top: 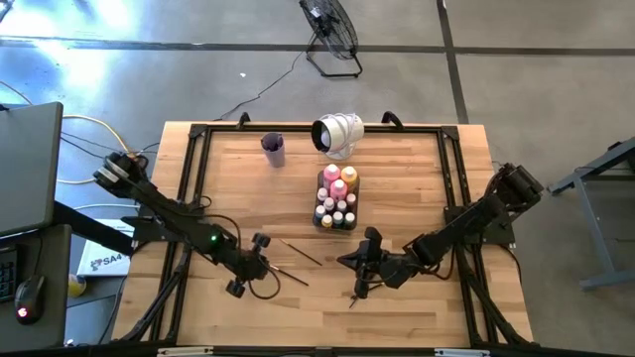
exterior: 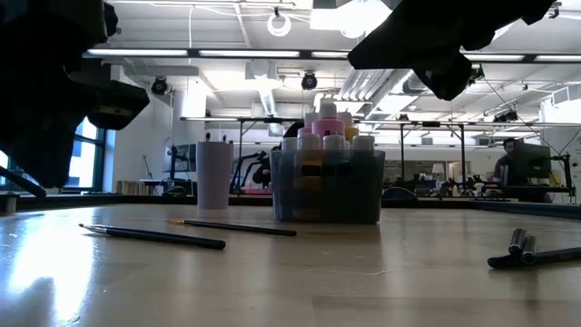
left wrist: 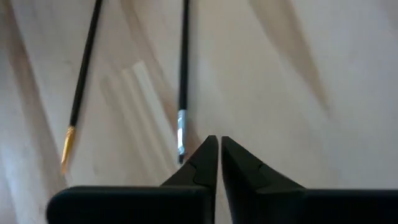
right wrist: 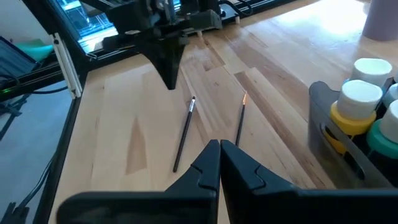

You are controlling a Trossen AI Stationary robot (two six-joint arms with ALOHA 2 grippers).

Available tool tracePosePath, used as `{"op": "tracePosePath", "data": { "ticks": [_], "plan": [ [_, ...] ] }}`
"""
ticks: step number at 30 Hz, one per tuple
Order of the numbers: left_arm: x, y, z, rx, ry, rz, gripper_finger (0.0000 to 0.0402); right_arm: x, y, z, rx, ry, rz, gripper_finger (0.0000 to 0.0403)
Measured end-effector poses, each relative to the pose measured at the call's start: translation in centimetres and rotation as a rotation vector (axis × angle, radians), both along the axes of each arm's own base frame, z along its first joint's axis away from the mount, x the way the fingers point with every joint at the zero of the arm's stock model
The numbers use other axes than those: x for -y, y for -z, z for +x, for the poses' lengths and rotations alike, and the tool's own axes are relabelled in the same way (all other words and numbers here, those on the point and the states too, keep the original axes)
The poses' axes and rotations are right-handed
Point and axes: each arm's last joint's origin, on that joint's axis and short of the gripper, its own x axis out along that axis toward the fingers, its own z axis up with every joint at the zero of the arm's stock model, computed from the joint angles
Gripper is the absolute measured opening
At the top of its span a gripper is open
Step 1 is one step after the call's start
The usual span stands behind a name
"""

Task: Pick & Place Paint Supplies
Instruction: Put the silver paint brush into the violet cup

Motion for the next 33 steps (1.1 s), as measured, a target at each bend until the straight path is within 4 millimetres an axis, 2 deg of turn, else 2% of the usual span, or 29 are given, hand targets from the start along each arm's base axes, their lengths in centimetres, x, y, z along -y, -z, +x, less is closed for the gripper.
{"op": "tracePosePath", "data": {
  "ticks": [5,11,17,23,33],
  "plan": [
    [-0.3,0.2,0.2,0.019,-0.047,0.057,0.0060,-0.1,0.0,0.0,-0.006,-0.021,0.009,0.0002],
    [-2.2,0.7,1.0,-0.085,-0.109,-0.029,0.0103,-0.1,0.0,0.0,-0.006,-0.021,0.009,0.0002],
    [-3.4,0.9,1.5,-0.114,-0.128,-0.061,0.0106,-0.1,0.0,0.0,-0.007,-0.021,0.009,0.0002],
    [-3.3,1.0,1.5,-0.121,-0.111,-0.068,0.0106,-0.1,0.0,0.0,-0.012,-0.030,-0.014,0.0002],
    [-2.8,3.3,2.6,-0.167,-0.109,-0.065,0.0106,-0.1,0.1,0.0,-0.013,-0.031,-0.013,0.0002]
  ]
}}
